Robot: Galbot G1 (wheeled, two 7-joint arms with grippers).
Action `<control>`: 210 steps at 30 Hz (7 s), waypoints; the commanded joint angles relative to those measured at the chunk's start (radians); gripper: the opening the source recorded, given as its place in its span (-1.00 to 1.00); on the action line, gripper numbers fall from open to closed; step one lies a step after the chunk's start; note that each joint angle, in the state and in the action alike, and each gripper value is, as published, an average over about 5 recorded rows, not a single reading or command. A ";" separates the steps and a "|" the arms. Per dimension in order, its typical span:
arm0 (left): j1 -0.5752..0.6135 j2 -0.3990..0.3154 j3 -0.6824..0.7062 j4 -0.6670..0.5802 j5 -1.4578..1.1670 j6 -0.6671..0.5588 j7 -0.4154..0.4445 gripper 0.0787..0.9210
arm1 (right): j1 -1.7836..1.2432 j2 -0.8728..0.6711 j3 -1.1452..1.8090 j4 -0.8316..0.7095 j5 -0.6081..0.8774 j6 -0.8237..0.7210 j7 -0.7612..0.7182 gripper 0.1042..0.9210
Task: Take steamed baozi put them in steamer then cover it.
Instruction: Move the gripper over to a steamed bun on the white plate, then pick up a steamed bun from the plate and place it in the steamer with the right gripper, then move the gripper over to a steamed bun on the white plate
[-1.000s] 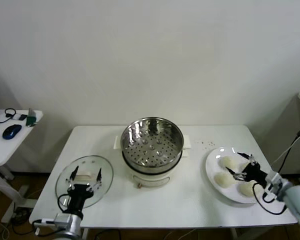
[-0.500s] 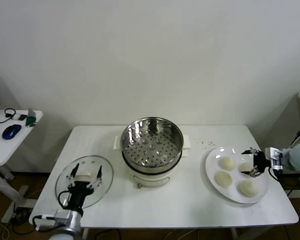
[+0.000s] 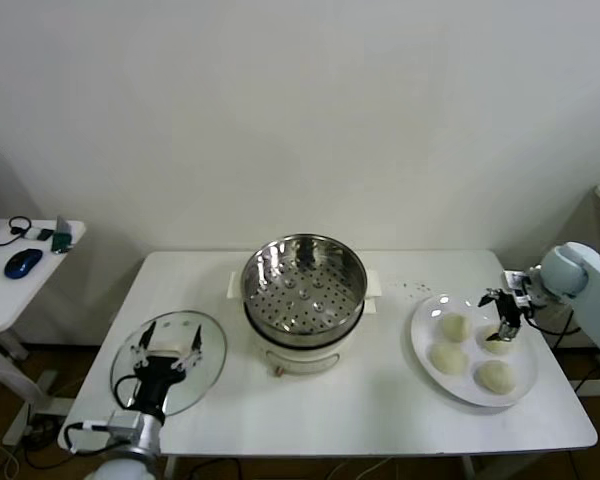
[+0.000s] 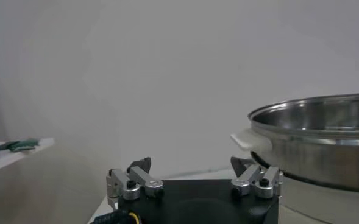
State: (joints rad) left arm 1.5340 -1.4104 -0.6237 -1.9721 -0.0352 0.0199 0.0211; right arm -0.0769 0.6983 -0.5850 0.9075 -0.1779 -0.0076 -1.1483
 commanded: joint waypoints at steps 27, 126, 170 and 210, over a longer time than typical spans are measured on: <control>-0.022 0.020 -0.010 0.031 -0.012 0.019 -0.011 0.77 | 0.097 0.220 -0.161 -0.255 -0.018 0.039 -0.039 0.71; 0.034 -0.017 -0.029 -0.007 -0.022 0.010 -0.033 0.77 | 0.428 0.780 -0.561 -0.078 -0.358 0.586 0.065 0.72; 0.101 0.003 -0.024 -0.073 -0.035 -0.004 -0.036 0.77 | 0.690 -0.143 -0.923 0.495 0.645 -0.352 0.108 0.76; 0.100 -0.005 -0.019 -0.068 -0.018 -0.002 -0.055 0.77 | 0.175 -0.004 -0.540 0.238 0.306 -0.265 0.093 0.63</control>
State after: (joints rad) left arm 1.6349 -1.4153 -0.6429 -2.0402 -0.0552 0.0177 -0.0334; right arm 0.1273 0.6840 -1.1466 1.1678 0.1427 -0.2736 -1.0550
